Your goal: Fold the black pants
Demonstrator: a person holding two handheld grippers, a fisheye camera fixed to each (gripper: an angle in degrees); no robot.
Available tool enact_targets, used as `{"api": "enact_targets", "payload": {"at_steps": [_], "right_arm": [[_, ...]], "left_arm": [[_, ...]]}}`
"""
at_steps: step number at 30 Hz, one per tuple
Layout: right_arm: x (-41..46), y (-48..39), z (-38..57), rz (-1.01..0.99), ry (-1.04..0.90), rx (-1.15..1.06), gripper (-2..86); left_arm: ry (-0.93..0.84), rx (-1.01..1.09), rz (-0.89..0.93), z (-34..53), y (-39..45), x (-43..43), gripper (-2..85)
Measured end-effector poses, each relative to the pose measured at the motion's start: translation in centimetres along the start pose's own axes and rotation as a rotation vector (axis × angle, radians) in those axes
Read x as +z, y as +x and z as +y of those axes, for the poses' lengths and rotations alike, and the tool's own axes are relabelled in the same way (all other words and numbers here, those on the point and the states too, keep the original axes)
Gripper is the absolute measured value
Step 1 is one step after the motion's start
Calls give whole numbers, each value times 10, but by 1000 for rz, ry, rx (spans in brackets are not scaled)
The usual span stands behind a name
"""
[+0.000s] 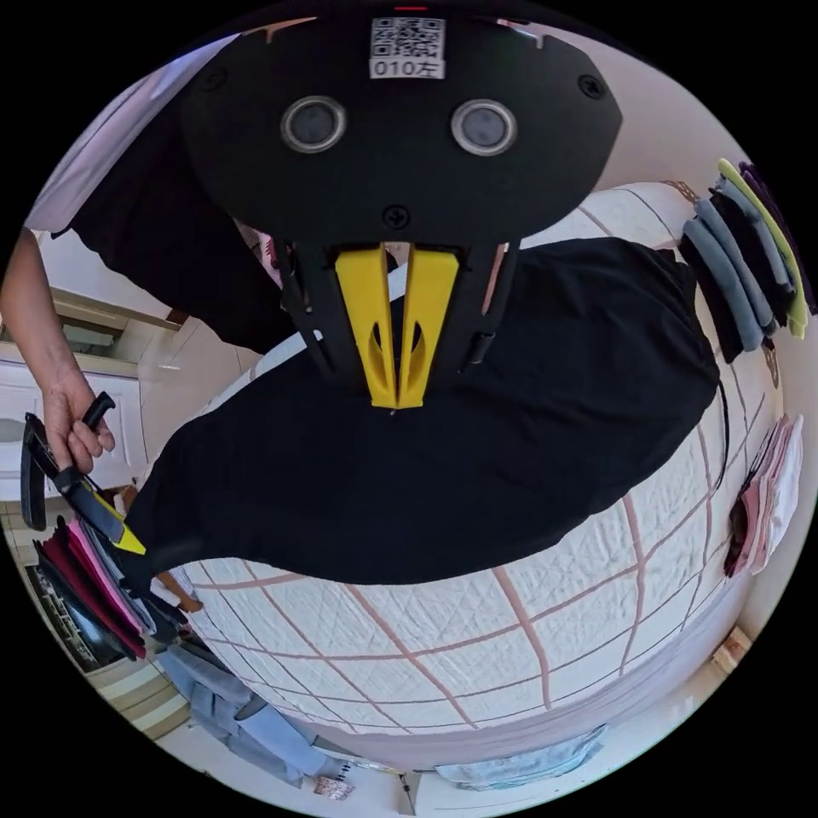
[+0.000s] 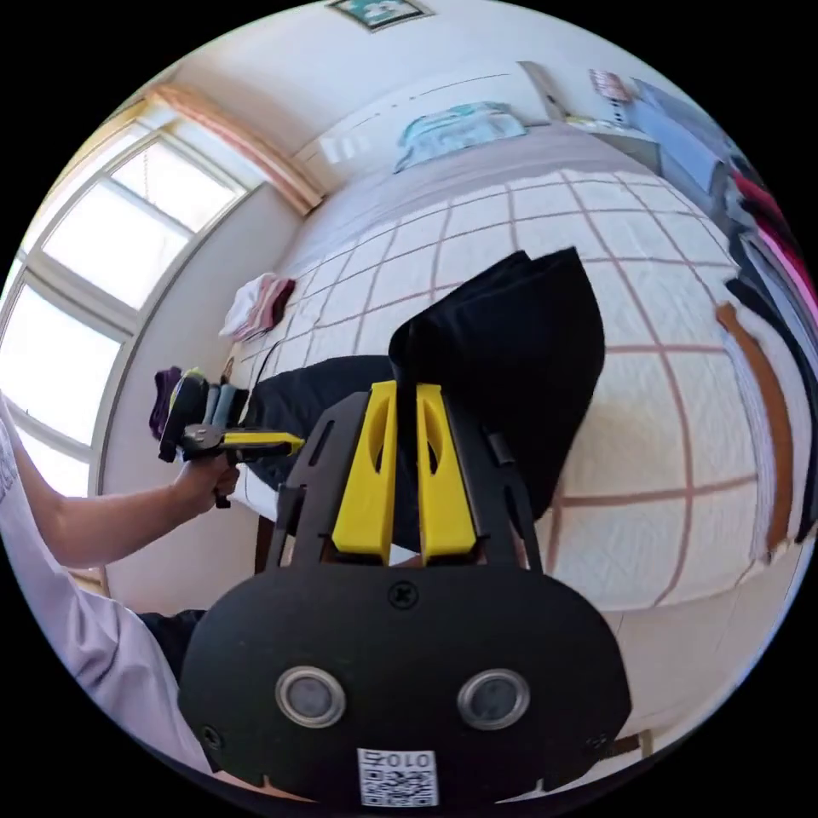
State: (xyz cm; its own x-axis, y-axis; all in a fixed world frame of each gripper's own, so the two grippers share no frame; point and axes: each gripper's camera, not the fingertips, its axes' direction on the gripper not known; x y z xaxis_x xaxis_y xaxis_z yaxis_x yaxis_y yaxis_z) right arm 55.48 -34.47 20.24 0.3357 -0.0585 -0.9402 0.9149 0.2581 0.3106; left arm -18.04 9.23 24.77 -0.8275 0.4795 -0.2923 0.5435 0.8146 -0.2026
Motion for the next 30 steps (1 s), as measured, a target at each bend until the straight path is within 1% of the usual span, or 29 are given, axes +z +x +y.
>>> {"api": "enact_targets", "payload": {"at_steps": [1, 3, 4, 6, 8, 13, 15, 16, 18, 19, 20, 21, 23, 24, 26, 27, 28, 30], "right_arm": [[14, -14, -6, -23, -18, -38, 52], [79, -63, -21, -68, -134, -159, 52], [97, -72, -22, -63, -175, -174, 53], [160, -100, -23, -55, -354, -233, 53], [185, -113, -24, -58, -435, -256, 53], [180, -133, -34, -35, -423, -276, 55], [178, -138, -35, -65, -404, -302, 60], [177, -139, -35, -99, -400, -311, 61], [172, -142, -44, -254, -409, -333, 64], [169, -144, -47, -296, -412, -346, 64], [161, -149, -54, -374, -413, -374, 61], [149, -155, -59, -409, -392, -415, 57], [134, -162, -64, -376, -357, -468, 49], [131, -162, -66, -317, -363, -469, 47], [136, -158, -70, -234, -389, -466, 45], [144, -155, -73, -191, -426, -455, 45], [150, -155, -75, -177, -448, -454, 45], [183, -156, -72, -113, -587, -517, 41]], "left_arm": [[15, -31, 15, 11, -16, -1, -2], [19, -87, 16, 29, -41, 0, -2], [7, -124, 21, 42, -58, 4, -2], [-7, -183, 32, 64, -84, 9, -2], [-11, -241, 40, 91, -112, 13, -1], [9, -311, 69, 129, -140, 22, -1], [15, -319, 86, 138, -143, 29, -1], [19, -322, 92, 142, -143, 33, -1], [24, -325, 96, 149, -143, 38, -1], [30, -329, 97, 154, -142, 39, -1], [36, -339, 92, 162, -143, 40, 0], [39, -345, 89, 166, -143, 41, 0], [54, -383, 65, 186, -148, 40, 3], [61, -400, 50, 192, -150, 38, 3], [102, -499, -43, 219, -164, 29, 12], [111, -533, -63, 226, -169, 27, 16], [126, -612, -96, 241, -182, 24, 27], [153, -734, -118, 262, -204, 22, 51]]}}
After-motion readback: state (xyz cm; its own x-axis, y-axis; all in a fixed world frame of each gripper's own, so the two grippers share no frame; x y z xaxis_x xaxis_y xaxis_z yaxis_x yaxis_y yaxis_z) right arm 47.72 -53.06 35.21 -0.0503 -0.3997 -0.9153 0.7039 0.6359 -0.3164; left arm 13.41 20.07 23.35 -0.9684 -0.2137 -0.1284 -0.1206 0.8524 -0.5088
